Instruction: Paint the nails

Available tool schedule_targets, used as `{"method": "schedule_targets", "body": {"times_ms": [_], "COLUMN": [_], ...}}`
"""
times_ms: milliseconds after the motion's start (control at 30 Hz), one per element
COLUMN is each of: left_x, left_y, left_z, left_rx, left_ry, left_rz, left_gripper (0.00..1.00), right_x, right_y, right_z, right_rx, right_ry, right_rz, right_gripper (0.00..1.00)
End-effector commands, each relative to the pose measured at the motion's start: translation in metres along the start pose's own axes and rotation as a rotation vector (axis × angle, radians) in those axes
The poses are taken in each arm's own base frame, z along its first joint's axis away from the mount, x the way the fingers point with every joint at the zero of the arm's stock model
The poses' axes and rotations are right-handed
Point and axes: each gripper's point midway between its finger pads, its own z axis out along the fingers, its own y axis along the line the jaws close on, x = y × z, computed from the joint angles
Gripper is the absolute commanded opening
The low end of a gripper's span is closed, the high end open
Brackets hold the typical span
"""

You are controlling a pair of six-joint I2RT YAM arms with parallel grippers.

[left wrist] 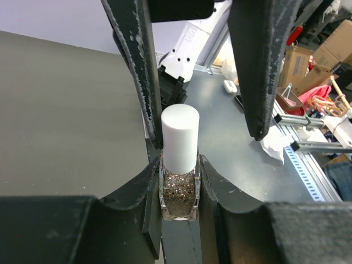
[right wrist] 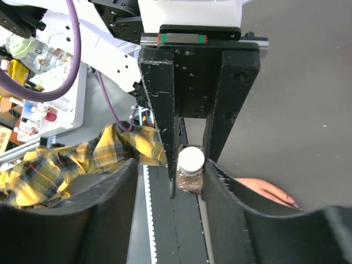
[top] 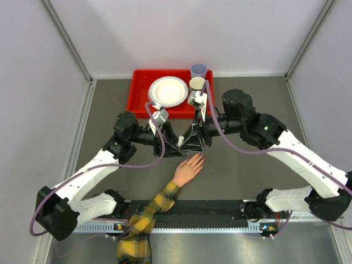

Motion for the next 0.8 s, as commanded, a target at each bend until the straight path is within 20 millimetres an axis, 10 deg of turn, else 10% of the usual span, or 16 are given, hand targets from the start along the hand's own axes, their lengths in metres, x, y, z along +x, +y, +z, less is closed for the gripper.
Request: {"method": "schedule_targets", "body": {"times_ms": [0,200,333,533,567,600,767], "left_x": [-0.018,-0.018,-0.021,-0.027,-0.030,-0.033,-0.038], "left_y": [-0.013,-0.013,-0.002,0.074,0.082,0.094,0.100], "left_z": [0.000,0.001,-0.001,-0.030,-0.036,-0.048,-0.061], "left_rx": [0.049,0.046,-0.031,-0.531,-0.590,-0.691,-0.772], "left_ry": [-0.016,-0.018,-0.034,-0.053,-0.062,-0.082,-0.118], "left_rz": [0.088,0.090,0.112,0.135,0.140,0.143,0.172], "left_gripper": [0.00,0.00,0.00,0.00,0.00,0.00,0.00], "right_x": [-0.028,-0.029,-0.027,-0.020,-0.027,-0.019,-0.009], "right_y": [0.012,0.004,-0.005,-0.025,-0.059,-0.044,-0.053], "right_z": [-0.005,0.000,0.002,0.013,-0.001,0.014,0.021], "right_rx": [-0.047,-0.027,0.021,0.313,0.602,0.644,0.950], "right_ry": [-0.068,-0.061,-0.056,-0.134,-0.215,-0.216,-0.309], "right_rz": [-0.085,-0.086,-0.072,-0.013,0.025,0.031,0.206], "right_gripper": [0.45,0.32,0.00,0.00,0.00,0.00,0.00]}}
